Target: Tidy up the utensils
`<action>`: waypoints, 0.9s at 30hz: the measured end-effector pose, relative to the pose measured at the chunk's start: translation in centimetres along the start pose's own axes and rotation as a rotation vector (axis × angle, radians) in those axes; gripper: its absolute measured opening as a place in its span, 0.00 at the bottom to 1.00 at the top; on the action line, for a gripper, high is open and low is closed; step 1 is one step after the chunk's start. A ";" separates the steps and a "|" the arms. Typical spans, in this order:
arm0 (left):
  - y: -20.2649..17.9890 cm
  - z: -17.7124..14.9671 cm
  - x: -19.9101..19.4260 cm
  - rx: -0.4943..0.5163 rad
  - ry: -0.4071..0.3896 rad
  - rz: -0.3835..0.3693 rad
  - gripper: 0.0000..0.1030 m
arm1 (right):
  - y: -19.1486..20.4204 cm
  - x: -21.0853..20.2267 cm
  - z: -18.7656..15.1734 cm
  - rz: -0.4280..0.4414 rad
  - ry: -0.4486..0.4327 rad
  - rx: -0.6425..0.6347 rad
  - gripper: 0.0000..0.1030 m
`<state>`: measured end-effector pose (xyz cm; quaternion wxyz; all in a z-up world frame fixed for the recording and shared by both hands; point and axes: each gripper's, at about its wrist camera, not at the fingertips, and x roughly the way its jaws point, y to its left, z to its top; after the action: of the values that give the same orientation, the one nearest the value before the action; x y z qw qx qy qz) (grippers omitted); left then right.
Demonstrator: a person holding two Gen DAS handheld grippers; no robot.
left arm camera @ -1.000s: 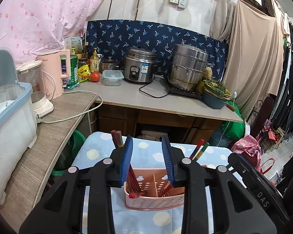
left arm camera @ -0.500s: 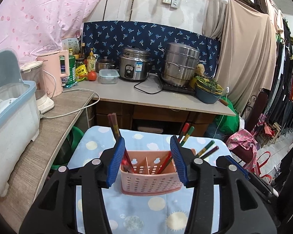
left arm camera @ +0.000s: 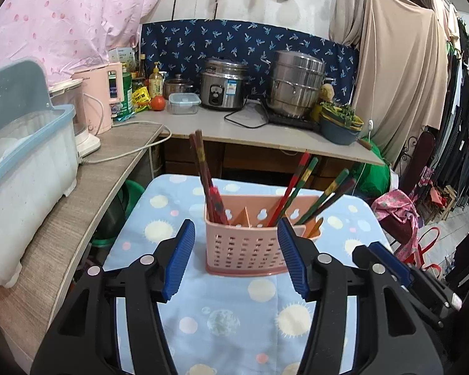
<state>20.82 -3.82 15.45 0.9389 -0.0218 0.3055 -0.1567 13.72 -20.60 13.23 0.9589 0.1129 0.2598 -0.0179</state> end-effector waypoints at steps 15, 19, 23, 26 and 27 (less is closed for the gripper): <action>0.3 -5.6 0.2 0.015 0.105 0.040 0.67 | 0.4 -0.9 -4.2 -0.040 0.086 -0.055 0.33; 0.2 -6.8 0.3 0.027 0.129 0.056 0.75 | 0.3 -0.8 -5.3 -0.052 0.109 -0.054 0.37; 0.2 -7.6 0.4 0.033 0.150 0.070 0.79 | 0.1 -0.6 -6.1 -0.064 0.132 -0.049 0.40; 0.2 -8.1 0.7 0.037 0.164 0.081 0.81 | -0.1 -0.5 -6.4 -0.072 0.145 -0.045 0.43; 0.3 -8.3 0.7 0.037 0.168 0.083 0.82 | -0.2 -0.5 -6.5 -0.074 0.148 -0.038 0.46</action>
<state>16.64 -3.35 8.28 0.9158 0.0216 0.3811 -0.1248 10.06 -19.32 7.95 0.9377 0.0859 0.3343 -0.0399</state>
